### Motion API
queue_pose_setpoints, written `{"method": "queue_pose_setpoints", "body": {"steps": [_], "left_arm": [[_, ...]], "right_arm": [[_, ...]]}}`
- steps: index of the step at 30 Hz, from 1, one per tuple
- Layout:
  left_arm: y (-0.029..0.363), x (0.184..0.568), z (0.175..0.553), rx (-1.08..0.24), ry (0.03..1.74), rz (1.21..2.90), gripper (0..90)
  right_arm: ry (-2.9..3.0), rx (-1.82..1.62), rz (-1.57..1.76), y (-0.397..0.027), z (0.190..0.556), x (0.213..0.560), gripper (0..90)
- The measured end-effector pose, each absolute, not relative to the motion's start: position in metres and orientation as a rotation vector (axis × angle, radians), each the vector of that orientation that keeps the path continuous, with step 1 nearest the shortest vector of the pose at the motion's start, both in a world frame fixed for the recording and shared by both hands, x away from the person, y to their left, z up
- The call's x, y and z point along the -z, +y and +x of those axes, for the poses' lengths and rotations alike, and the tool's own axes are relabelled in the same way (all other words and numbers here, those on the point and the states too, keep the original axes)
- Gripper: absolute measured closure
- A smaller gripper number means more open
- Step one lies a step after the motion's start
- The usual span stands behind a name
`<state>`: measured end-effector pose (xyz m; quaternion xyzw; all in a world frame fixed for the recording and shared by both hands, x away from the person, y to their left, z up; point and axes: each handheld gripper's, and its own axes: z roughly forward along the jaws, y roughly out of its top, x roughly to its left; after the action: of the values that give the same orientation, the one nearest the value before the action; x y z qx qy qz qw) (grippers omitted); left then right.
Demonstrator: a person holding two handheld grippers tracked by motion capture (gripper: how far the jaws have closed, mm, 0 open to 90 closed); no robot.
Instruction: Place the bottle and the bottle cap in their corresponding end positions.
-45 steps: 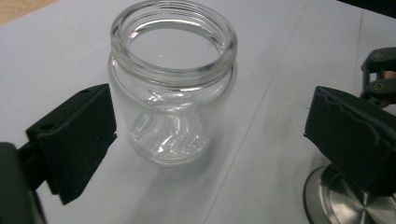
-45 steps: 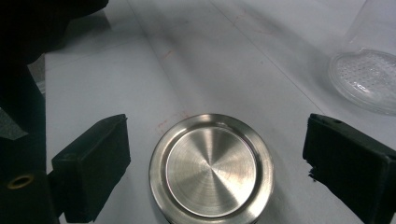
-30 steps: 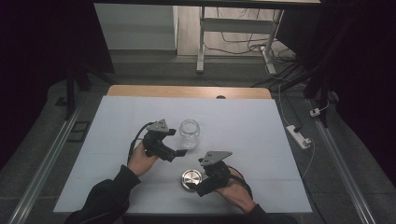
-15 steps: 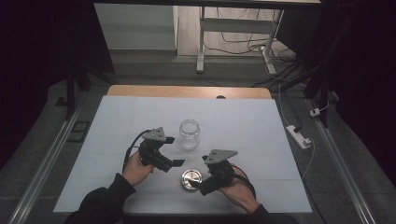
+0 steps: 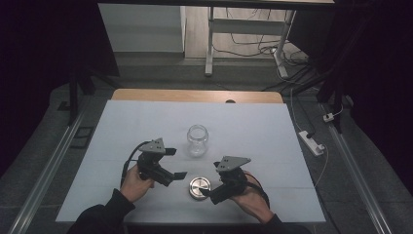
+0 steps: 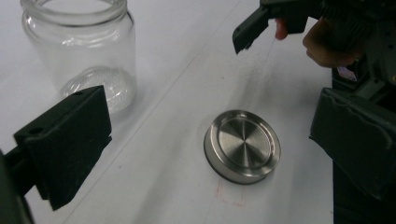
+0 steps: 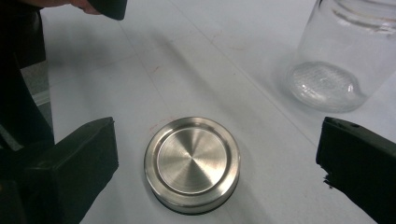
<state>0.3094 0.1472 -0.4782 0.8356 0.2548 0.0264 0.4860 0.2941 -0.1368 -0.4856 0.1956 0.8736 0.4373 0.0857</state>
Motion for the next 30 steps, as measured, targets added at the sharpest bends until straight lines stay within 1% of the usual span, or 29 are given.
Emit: {"method": "queue_pose_setpoints", "body": {"steps": [19, 30], "left_arm": [[0.169, 0.481, 0.283, -0.106, 0.664, 2.036, 0.0], [0.189, 0.481, 0.268, -0.127, 0.710, 2.011, 0.0]], "right_arm": [[2.581, -1.308, 0.603, -0.147, 0.291, 0.481, 0.0], [2.556, -1.304, 0.608, -0.159, 0.289, 0.476, 0.0]]}}
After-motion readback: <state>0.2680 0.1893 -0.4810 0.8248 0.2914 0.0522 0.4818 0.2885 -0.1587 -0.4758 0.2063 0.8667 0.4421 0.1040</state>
